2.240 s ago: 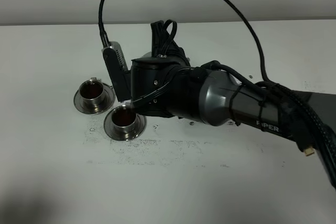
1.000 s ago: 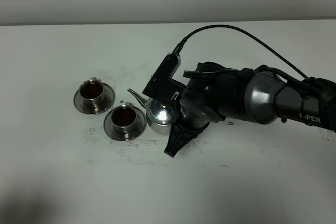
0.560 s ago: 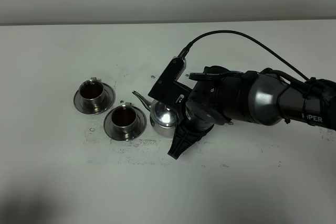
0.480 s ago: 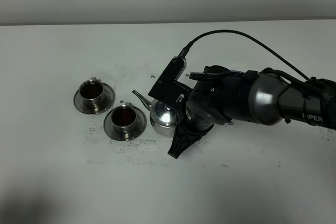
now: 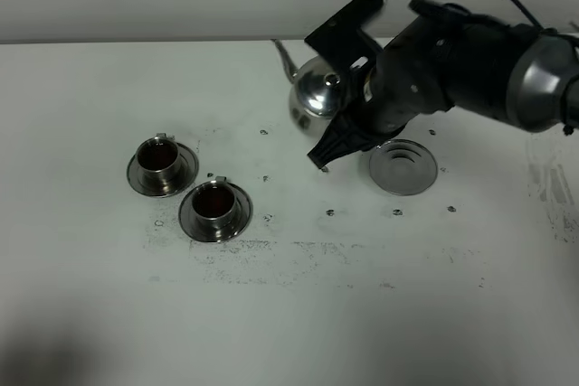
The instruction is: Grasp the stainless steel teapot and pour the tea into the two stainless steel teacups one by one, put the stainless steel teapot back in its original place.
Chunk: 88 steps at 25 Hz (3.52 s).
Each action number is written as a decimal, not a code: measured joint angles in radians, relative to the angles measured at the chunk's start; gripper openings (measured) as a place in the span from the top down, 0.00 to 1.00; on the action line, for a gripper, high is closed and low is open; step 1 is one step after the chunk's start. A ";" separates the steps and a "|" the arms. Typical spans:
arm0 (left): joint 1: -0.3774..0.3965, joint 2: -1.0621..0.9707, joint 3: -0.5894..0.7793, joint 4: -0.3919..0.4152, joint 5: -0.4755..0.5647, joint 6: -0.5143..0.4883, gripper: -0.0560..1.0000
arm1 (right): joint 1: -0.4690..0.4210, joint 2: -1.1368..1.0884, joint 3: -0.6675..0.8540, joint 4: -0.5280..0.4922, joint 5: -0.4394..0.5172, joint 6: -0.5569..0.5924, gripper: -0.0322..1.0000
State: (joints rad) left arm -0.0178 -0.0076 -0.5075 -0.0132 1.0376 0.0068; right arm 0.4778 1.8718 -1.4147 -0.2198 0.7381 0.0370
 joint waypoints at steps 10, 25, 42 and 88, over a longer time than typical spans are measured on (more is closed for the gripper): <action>0.000 0.000 0.000 0.000 0.000 0.000 0.34 | -0.185 0.001 -0.005 0.123 0.170 -0.026 0.80; 0.000 0.000 0.000 0.000 0.000 0.000 0.34 | -0.210 0.128 -0.010 0.197 0.180 -0.071 0.80; 0.000 0.000 0.000 0.000 0.000 0.000 0.34 | -0.211 0.161 -0.010 0.203 0.158 -0.069 0.80; 0.000 0.000 0.000 0.000 0.000 -0.007 0.34 | -0.508 -0.907 0.649 0.138 0.204 -0.018 0.50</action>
State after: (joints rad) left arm -0.0178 -0.0076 -0.5075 -0.0132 1.0376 0.0000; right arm -0.0304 0.9650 -0.7658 -0.0817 0.9420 0.0189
